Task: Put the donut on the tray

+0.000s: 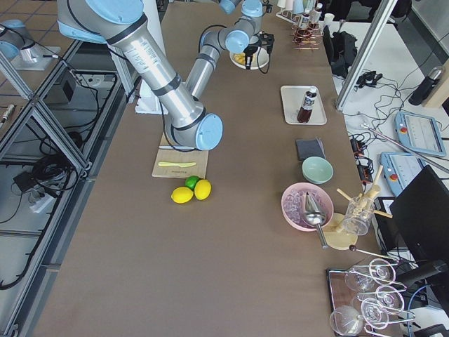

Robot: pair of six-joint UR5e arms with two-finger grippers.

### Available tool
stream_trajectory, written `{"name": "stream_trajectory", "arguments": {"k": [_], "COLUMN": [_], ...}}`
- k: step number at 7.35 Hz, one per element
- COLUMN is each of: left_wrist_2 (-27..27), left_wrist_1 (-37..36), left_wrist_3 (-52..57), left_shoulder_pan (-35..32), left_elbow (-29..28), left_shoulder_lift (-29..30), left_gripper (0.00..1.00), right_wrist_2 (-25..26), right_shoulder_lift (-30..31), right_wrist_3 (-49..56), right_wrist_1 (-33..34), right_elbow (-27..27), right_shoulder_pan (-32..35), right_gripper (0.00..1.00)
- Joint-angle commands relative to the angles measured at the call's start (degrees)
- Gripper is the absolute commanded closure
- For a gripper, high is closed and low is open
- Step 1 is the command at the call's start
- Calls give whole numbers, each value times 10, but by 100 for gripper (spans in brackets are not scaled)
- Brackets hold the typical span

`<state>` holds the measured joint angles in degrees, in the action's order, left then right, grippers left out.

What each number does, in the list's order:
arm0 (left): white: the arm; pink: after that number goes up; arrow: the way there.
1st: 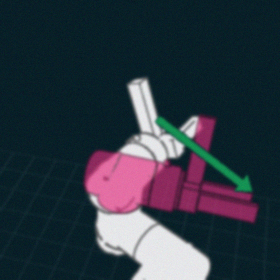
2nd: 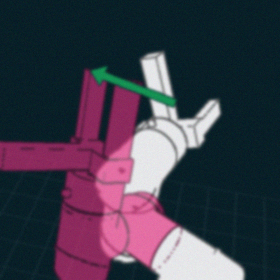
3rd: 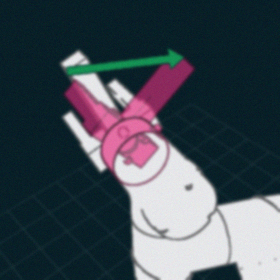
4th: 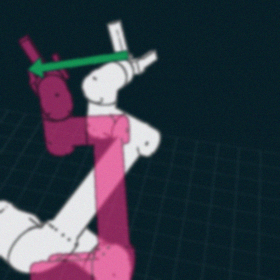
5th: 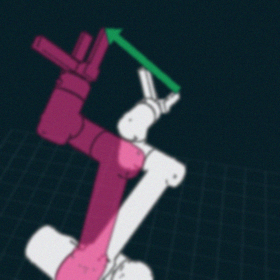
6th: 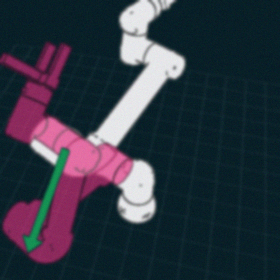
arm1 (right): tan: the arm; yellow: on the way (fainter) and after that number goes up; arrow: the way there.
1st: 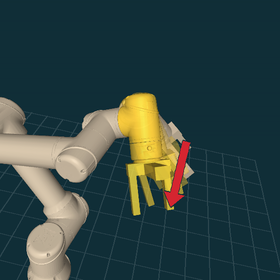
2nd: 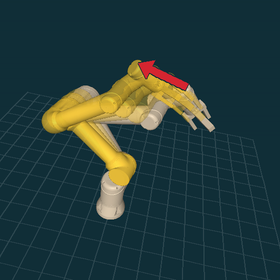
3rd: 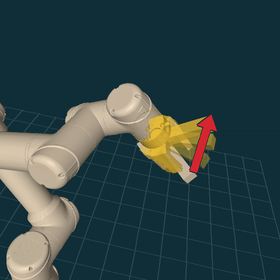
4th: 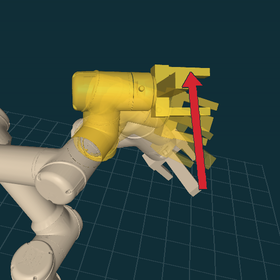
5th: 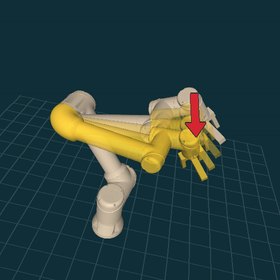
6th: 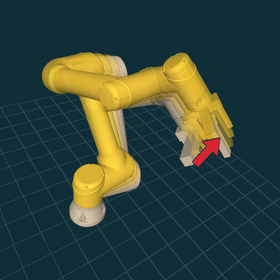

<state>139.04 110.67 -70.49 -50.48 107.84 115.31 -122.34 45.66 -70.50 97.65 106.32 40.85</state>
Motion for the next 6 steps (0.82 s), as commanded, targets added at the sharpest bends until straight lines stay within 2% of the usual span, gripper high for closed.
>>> {"name": "stream_trajectory", "arguments": {"k": [1,3,5,6], "left_wrist_2": [-5,-5,-5,-5], "left_wrist_1": [53,56,57,57], "left_wrist_3": [-46,-91,-111,-112], "left_shoulder_pan": [15,17,17,17], "left_elbow": [-22,-22,-22,-22], "left_shoulder_lift": [4,20,26,27], "left_gripper": [12,28,49,54], "right_wrist_2": [0,0,0,0], "right_shoulder_lift": [-1,-1,0,0], "right_wrist_3": [-13,-24,-24,-28], "right_wrist_1": [0,0,0,0], "right_elbow": [1,3,5,12], "right_shoulder_pan": [1,1,0,0], "right_gripper": [100,100,100,100]}}
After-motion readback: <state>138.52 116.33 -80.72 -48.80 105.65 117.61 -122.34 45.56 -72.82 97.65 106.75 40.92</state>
